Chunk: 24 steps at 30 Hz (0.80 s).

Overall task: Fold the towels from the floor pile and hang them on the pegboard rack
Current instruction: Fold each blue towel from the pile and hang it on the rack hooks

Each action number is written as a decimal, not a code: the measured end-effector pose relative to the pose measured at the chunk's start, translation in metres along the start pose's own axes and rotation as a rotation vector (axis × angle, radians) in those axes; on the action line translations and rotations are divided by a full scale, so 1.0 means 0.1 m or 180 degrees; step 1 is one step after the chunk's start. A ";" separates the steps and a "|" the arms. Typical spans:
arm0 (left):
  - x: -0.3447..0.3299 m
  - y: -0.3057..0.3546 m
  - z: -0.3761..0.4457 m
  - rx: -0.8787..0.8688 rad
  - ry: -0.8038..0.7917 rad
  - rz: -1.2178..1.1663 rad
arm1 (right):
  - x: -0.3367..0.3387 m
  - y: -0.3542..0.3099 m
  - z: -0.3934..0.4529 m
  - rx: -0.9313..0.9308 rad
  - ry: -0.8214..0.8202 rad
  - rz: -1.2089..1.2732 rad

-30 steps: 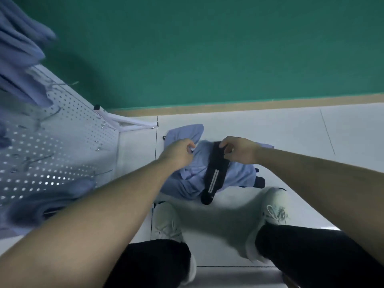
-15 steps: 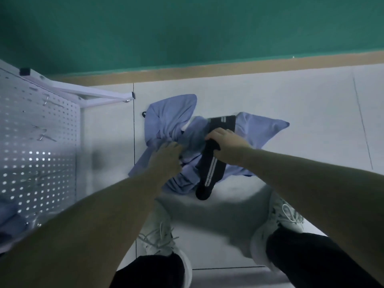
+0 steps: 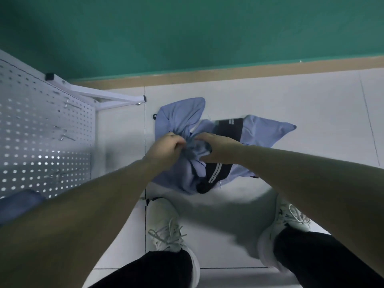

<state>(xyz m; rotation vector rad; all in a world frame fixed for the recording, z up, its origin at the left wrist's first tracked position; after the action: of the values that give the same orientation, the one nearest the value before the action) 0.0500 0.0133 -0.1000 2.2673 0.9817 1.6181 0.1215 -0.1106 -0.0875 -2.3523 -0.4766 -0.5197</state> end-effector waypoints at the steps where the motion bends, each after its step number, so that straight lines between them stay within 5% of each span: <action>1: 0.13 0.14 -0.01 0.0019 0.0014 -0.0190 | 0.04 0.02 0.00 -0.0006 0.0058 0.0061; 17: 1.91 1.69 -0.89 -0.0290 0.1381 -0.1753 | 1.28 -0.81 -1.76 0.0632 0.1443 0.0480; 21: 2.11 2.08 -1.15 -0.0491 0.1064 -0.2088 | 1.45 -0.84 -2.20 0.0820 0.1766 0.0685; 24: 2.13 2.12 -1.32 -0.0370 0.0823 -0.1505 | 1.58 -0.87 -2.53 0.0839 0.1973 0.0923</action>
<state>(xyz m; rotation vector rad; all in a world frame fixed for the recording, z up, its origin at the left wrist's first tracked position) 0.0565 -0.0478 0.2226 1.6136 1.3210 1.7139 0.1562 -0.1901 0.2108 -1.8375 0.0804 -0.9331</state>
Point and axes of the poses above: each hand's wrist, its own z-axis towards the middle knuckle, its own x-axis out of the back of the hand, y = z × x, the point moved 8 cm from there along z, towards the middle knuckle, and after that the axes turned 1 degree about -x, right-handed, at the moved point
